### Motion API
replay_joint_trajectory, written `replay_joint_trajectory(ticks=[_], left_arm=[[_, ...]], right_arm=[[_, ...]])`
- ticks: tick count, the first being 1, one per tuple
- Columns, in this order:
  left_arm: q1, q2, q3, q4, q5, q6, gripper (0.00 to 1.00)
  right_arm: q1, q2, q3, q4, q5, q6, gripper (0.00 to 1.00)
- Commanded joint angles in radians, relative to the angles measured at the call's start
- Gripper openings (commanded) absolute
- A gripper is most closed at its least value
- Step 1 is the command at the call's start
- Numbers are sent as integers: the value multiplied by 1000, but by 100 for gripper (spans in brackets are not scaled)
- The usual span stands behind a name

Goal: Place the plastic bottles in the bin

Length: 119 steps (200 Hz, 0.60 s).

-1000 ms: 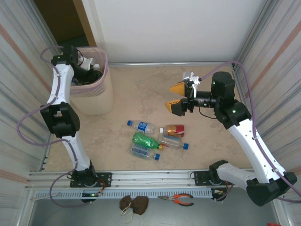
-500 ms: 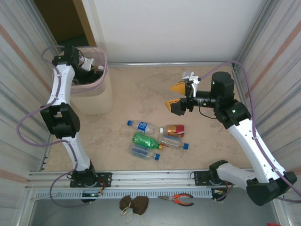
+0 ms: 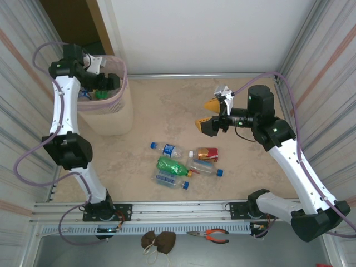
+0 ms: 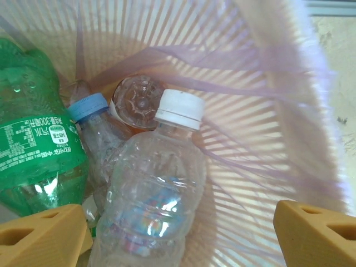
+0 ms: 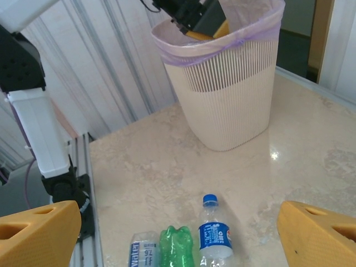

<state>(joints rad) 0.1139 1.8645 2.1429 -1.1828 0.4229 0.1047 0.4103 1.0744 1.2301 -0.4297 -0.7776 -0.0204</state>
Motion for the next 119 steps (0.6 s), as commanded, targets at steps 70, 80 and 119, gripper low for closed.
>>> replay_joint_trajectory(ticks=[70,80,119], left_arm=[[-84,-166,97,-96,34,11,76],[-126,-176,98,-112,2,28,76],[-302,-202,45,-164,-123,60,75]], right_arm=[[-3,-11,-4,-44,29,-45,89],[-3,-10,-6,-50,34,-49,89],[-5,-7,-6,-92,78,-81,89]])
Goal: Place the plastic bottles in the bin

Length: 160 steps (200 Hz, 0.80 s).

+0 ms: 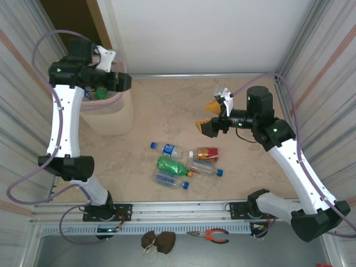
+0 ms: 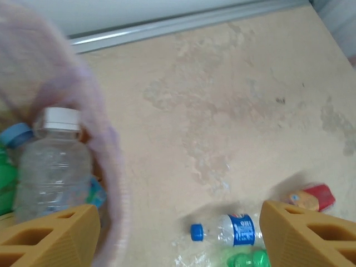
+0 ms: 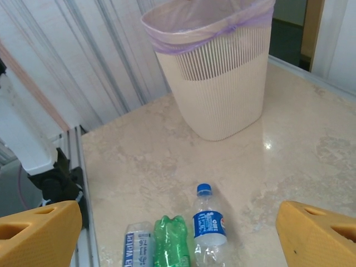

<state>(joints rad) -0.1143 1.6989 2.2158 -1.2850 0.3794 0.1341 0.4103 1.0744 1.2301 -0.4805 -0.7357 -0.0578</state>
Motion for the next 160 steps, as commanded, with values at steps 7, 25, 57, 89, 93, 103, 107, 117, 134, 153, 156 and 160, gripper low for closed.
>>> replay_joint_trajectory(ticks=[7,25,57,89,93,103,107,117,134,153,156,160], left_arm=[[-101,-46,-56,-50,-87,10,75],[-168,-82,-154,14,-116,-85,74],[-271,-198,-416,265,-132,-362,75],[-356,-320,-681,565,-219,-657,75],[-361,-329,-704,585,-228,-691,75],[-369,-347,-753,624,-252,-780,75],[-368,-353,-772,635,-261,-819,76],[-369,-373,-821,652,-302,-920,75],[-369,-407,-904,672,-361,-1062,73],[-369,-429,-977,651,-418,-1214,73],[-369,-430,-985,649,-426,-1233,73],[-367,-432,-999,642,-435,-1259,73]], right_arm=[[-5,-5,-6,-49,45,-48,89],[-5,2,-6,-67,62,-63,88],[-4,11,-15,-69,73,-67,88],[-5,21,-11,-72,68,-70,88],[-5,21,-10,-74,67,-71,87],[-5,21,-8,-76,67,-74,87],[-5,21,-7,-79,67,-76,87],[-5,18,-8,-79,64,-78,87],[-5,17,-8,-82,64,-79,87],[-5,15,-10,-84,62,-79,87],[-5,15,-10,-84,62,-79,87],[-5,15,-11,-84,62,-79,87]])
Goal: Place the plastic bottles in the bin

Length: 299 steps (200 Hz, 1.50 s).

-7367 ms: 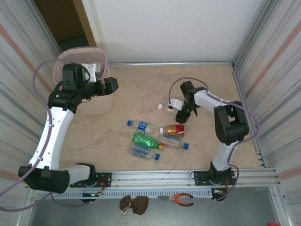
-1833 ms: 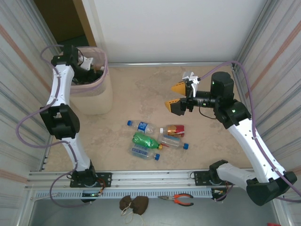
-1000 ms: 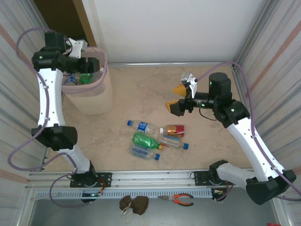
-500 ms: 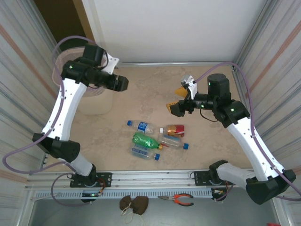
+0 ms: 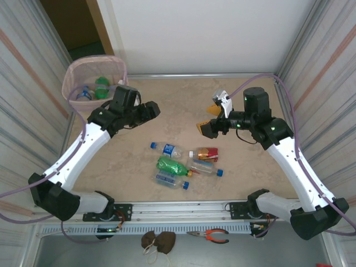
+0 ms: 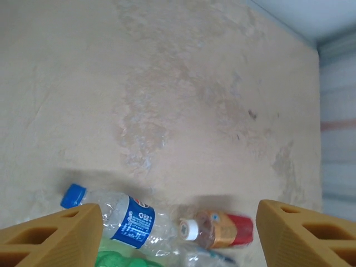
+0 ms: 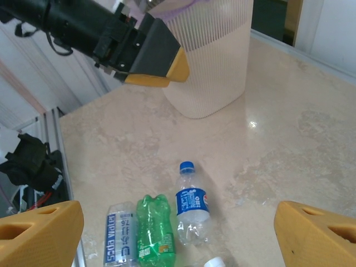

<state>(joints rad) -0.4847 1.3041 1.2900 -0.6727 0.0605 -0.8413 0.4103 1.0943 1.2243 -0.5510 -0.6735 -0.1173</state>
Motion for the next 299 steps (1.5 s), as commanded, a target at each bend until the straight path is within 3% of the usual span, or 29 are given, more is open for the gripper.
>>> replay_joint_trajectory(ticks=[1,35,81,208,299], left_arm=[[3,-38,-74,27,-118,-292,73],[4,-51,-228,46,-119,-529,69],[13,-11,-377,159,-37,-678,65],[49,283,-490,504,173,-841,58],[49,313,-485,504,173,-857,30]], right_arm=[[-5,-5,-5,-13,0,-20,87],[-5,-4,-4,-24,1,-18,87],[-5,2,-6,-29,1,-20,87],[-4,-23,-12,-59,38,-30,87],[-6,-43,-19,-73,47,-40,87]])
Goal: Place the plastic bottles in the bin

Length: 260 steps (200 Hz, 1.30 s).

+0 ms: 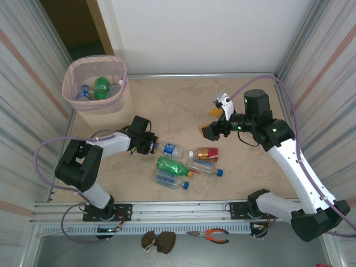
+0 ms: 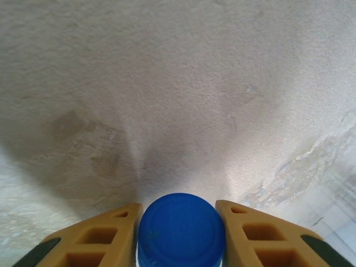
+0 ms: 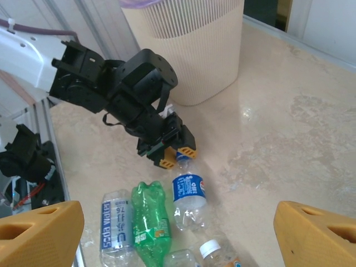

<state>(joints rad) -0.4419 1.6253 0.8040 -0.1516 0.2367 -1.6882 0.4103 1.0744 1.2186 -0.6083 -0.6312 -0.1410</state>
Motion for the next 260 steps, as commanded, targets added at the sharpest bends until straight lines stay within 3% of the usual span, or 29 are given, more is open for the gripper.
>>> replay_joint_trajectory(ticks=[1,120,145,218,260], left_arm=[[6,-9,1,-17,-4,-10,30],[-2,-297,61,-174,-171,-40,18],[-17,-373,132,-250,-265,0,17],[-20,-474,370,-338,-389,115,12],[24,-465,540,-355,-465,330,10]], right_arm=[[-6,-23,-14,-16,5,-17,87],[-19,-42,-25,-19,7,-30,87],[-21,-44,-27,-16,5,-32,87],[-24,-41,-24,-5,2,-27,87],[-24,-49,-28,-5,3,-25,87]])
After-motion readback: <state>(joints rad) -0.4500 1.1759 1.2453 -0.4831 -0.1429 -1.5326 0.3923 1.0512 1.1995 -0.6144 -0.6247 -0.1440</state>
